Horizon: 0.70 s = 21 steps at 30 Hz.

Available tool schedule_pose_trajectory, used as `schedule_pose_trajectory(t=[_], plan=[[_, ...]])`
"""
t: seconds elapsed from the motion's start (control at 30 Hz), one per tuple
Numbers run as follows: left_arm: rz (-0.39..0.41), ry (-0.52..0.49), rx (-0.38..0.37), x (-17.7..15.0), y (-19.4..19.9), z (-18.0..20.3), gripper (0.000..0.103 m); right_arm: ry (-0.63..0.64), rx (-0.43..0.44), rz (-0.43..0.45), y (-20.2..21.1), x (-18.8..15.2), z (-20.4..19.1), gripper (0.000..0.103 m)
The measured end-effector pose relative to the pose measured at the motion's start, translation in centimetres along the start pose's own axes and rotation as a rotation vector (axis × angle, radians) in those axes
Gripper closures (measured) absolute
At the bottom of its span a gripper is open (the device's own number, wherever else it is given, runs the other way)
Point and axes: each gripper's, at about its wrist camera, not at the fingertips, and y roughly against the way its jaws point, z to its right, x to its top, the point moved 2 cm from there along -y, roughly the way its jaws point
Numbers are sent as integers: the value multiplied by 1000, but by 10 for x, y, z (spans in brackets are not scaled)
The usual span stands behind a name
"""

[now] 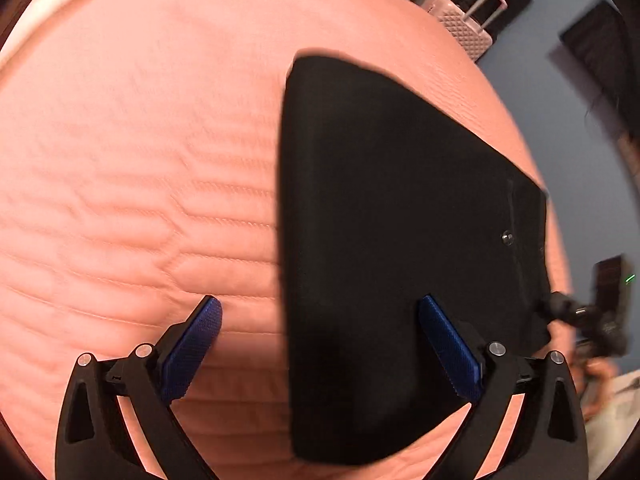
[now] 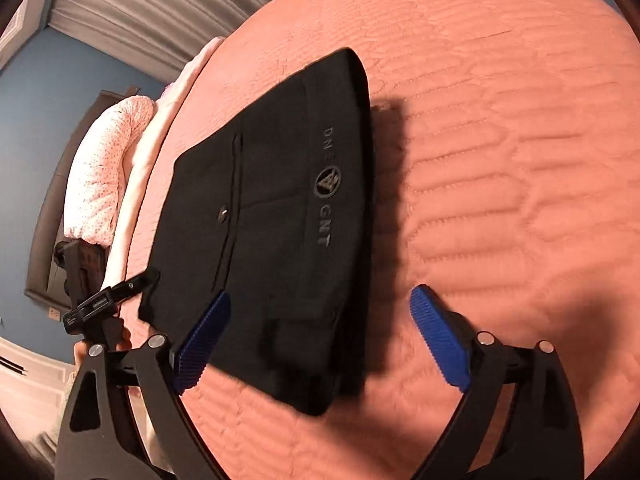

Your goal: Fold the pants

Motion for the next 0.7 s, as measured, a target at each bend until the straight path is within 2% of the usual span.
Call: schedule_pose_trajectory(t=[0.1,0.17,0.2,0.23,0.27,0.3,0.33,0.37,0.4,0.43,0.53,0.7], plan=[[17,-84,-22,0,-5,13,6,4,82,37,-7,9,1,18],[14,-145,-40,0,-10,30,13,2,77,38,-17,15,3,41],[16,-180,-23,-1,-14,39,17,-8,75,45,-20,19,4,44],[22,-209,30,1,-22,48,19,-21,64,49,-24,23,4,53],[30,-206,52,3,-26,51,19,-19,55,46,-25,25,3,59],[45,-182,57,3,-25,52,26,-9,48,46,-25,27,1,63],[71,-141,49,7,-23,50,41,-1,49,46,-26,28,-1,69],[87,-111,44,11,-21,46,50,6,57,49,-25,29,-4,75],[101,-83,38,14,-18,44,69,29,50,58,-25,31,-10,77],[116,-62,29,17,-15,42,78,54,35,64,-25,34,-16,79],[156,-92,70,25,-9,52,87,96,25,108,-25,50,-31,82],[251,-114,80,71,2,64,88,160,9,166,-34,102,-50,82]])
